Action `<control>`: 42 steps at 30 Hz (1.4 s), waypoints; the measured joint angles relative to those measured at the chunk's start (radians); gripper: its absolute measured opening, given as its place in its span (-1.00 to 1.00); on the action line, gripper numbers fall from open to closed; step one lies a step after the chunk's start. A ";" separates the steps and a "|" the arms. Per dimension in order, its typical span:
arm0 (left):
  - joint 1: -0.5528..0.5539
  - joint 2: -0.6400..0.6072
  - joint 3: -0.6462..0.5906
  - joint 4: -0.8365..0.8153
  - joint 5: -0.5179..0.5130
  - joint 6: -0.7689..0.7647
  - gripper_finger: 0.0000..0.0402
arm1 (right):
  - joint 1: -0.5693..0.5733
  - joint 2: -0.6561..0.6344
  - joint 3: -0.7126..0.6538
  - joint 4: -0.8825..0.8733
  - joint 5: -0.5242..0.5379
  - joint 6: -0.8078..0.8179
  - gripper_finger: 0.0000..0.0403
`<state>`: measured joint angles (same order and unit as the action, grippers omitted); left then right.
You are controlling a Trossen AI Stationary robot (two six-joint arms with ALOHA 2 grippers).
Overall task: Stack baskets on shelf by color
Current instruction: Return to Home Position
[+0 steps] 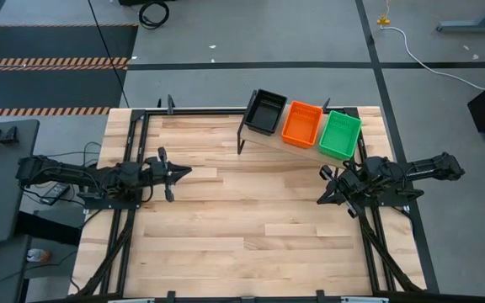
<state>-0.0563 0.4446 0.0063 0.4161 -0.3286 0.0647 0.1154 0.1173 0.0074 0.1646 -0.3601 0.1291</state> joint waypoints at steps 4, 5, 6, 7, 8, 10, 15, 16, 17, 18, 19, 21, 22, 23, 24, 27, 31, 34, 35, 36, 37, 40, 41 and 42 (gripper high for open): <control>0.000 0.000 0.000 0.000 0.000 0.000 -0.84 | 0.000 0.000 0.000 0.000 0.000 0.000 -0.90; 0.000 0.000 0.000 0.000 0.000 0.000 -0.85 | 0.000 0.000 0.000 0.000 0.000 0.000 -0.90; 0.000 0.000 0.000 0.000 0.000 0.000 -0.86 | 0.000 0.000 0.000 0.000 0.000 0.000 -0.90; 0.000 0.000 0.000 0.000 0.000 0.000 -0.87 | 0.000 0.000 0.000 0.000 0.000 0.000 -0.90; 0.000 0.000 0.000 0.000 0.000 0.000 -0.87 | 0.000 0.000 0.000 0.000 0.000 0.000 -0.90; 0.000 0.000 0.000 0.000 0.000 0.000 -0.88 | 0.000 0.000 0.000 0.000 0.000 0.000 -0.90; 0.000 0.000 0.000 0.000 0.000 0.000 -0.87 | 0.000 0.000 0.000 0.000 0.000 0.000 -0.90; 0.000 0.000 0.000 0.000 0.000 0.000 -0.87 | 0.000 0.000 0.000 0.000 0.000 0.000 -0.90; 0.000 0.000 0.000 0.000 0.000 0.000 -0.86 | 0.000 0.000 0.000 0.000 0.000 0.000 -0.90; 0.000 0.000 0.000 0.000 0.000 0.000 -0.85 | 0.000 0.000 0.000 0.000 0.000 0.000 -0.90; 0.000 0.000 0.000 0.000 0.000 0.000 -0.85 | 0.000 0.000 0.000 0.000 0.000 0.000 -0.90; 0.000 0.000 0.000 0.000 0.000 0.000 -0.84 | 0.000 0.000 0.000 0.000 0.000 0.000 -0.90; 0.000 0.000 0.000 0.000 0.000 0.000 -0.84 | 0.000 0.000 0.000 0.000 0.000 0.000 -0.90; 0.000 0.000 0.000 0.000 0.000 0.000 -0.85 | 0.000 0.000 0.000 0.000 0.000 0.000 -0.90; 0.000 0.000 0.000 0.000 0.000 0.000 -0.85 | 0.000 0.000 0.000 0.000 0.000 0.000 -0.90; 0.000 0.000 0.000 0.000 0.000 0.000 -0.88 | 0.000 0.000 0.000 0.000 0.000 0.000 -0.90; 0.000 0.000 0.000 0.000 0.000 0.000 -0.88 | 0.000 0.000 0.000 0.000 0.000 0.000 -0.90; 0.000 0.000 0.000 0.000 0.000 0.000 -0.85 | 0.000 0.000 0.000 0.000 0.000 0.000 -0.90; 0.000 0.000 0.000 0.000 0.000 0.000 -0.85 | 0.000 0.000 0.000 0.000 0.000 0.000 -0.90; 0.000 0.000 0.000 0.000 0.000 0.000 -0.84 | 0.000 0.000 0.000 0.000 0.000 0.000 -0.90; 0.000 0.000 0.000 0.000 0.000 0.000 -0.83 | 0.000 0.000 0.000 0.000 0.000 0.000 -0.90; 0.000 0.000 0.000 0.000 0.000 0.000 -0.83 | 0.000 0.000 0.000 0.000 0.000 0.000 -0.90; 0.000 0.000 0.000 0.000 0.000 0.000 -0.84 | 0.000 0.000 0.000 0.000 0.000 0.000 -0.90; 0.000 0.000 0.000 0.000 0.000 0.000 -0.85 | 0.000 0.000 0.000 0.000 0.000 0.000 -0.90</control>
<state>-0.0565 0.4449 0.0063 0.4161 -0.3286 0.0647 0.1151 0.1173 0.0074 0.1646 -0.3602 0.1291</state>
